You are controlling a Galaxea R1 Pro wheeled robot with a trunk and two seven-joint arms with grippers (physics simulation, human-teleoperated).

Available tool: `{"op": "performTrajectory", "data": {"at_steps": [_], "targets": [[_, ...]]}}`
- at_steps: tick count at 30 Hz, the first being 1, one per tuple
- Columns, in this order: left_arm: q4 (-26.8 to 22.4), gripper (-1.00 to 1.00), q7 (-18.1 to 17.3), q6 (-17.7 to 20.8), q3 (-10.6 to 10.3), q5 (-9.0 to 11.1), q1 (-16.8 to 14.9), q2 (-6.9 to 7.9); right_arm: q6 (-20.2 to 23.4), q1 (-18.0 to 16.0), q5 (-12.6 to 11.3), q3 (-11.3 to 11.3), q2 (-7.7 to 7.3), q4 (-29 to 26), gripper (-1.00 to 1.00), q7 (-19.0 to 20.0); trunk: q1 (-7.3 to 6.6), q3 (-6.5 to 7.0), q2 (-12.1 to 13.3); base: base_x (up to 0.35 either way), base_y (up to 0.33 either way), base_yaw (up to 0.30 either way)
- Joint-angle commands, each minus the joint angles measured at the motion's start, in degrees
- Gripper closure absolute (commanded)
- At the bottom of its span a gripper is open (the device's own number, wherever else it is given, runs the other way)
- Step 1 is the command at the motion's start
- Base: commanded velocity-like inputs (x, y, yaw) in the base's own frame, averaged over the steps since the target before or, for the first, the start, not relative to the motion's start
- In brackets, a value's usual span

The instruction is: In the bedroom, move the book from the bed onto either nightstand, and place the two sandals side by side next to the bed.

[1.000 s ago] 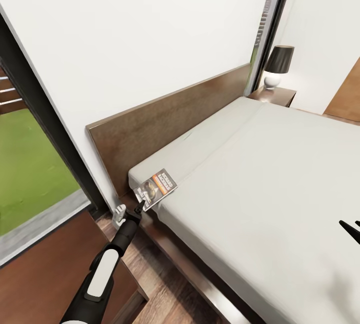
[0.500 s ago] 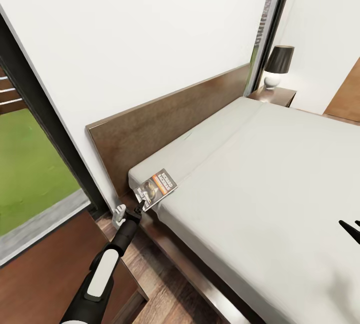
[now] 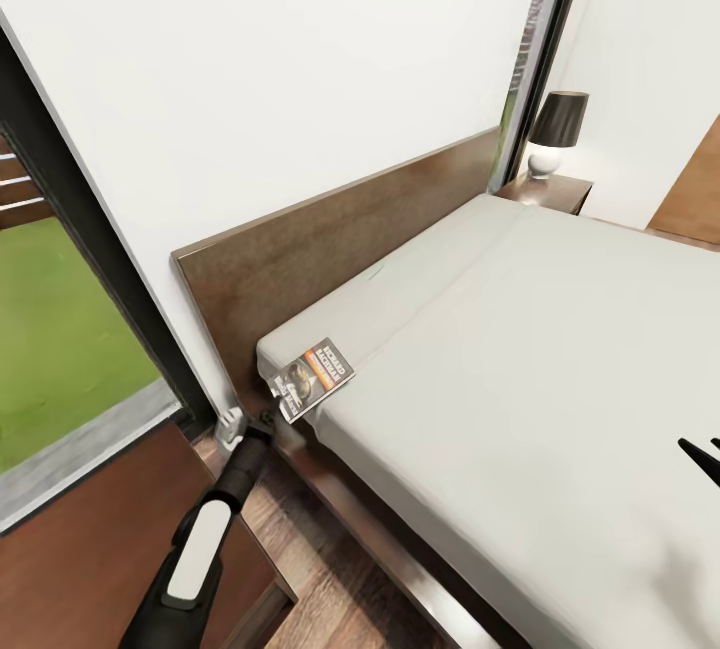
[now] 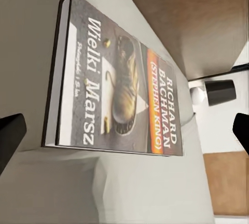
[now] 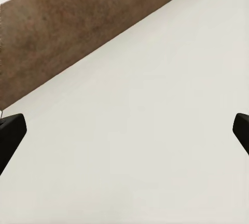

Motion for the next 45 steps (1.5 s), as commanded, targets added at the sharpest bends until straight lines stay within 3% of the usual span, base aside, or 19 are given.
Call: {"op": "performTrajectory", "data": {"at_steps": [1, 19, 39, 42, 45], "targets": [[-0.34, -1.00, -0.33, 0.51, 0.20, 0.62, -0.03, -0.05, 0.58, -0.05, -0.18, -0.06, 0.01, -0.15, -1.00, 0.19, -0.01, -0.04, -0.02, 0.000, 0.000, 0.000], [-1.80, -1.00, -0.26, 0.00, 0.13, 0.58, -0.03, -0.08, 0.60, -0.06, -0.18, -0.06, 0.04, -0.49, -1.00, 0.19, -0.01, -0.04, -0.02, 0.000, 0.000, 0.000], [-1.59, -1.00, 0.35, -4.42, 0.46, 0.41, -0.03, 0.06, 0.60, -0.05, -0.18, -0.06, 0.04, -0.50, -1.00, 0.19, -0.01, -0.04, -0.02, 0.000, 0.000, 0.000], [-1.47, -1.00, 1.44, -5.19, 0.47, 0.45, -0.03, 0.06, 0.60, -0.06, -0.18, -0.06, 0.04, -0.50, -1.00, 0.19, -0.01, -0.04, -0.02, 0.000, 0.000, 0.000], [-1.41, -1.00, 4.83, -5.69, 0.45, 0.48, -0.03, 0.03, 0.60, -0.07, -0.18, -0.06, 0.04, -0.50, -1.00, 0.19, -0.01, -0.04, -0.02, 0.000, 0.000, 0.000]]}}
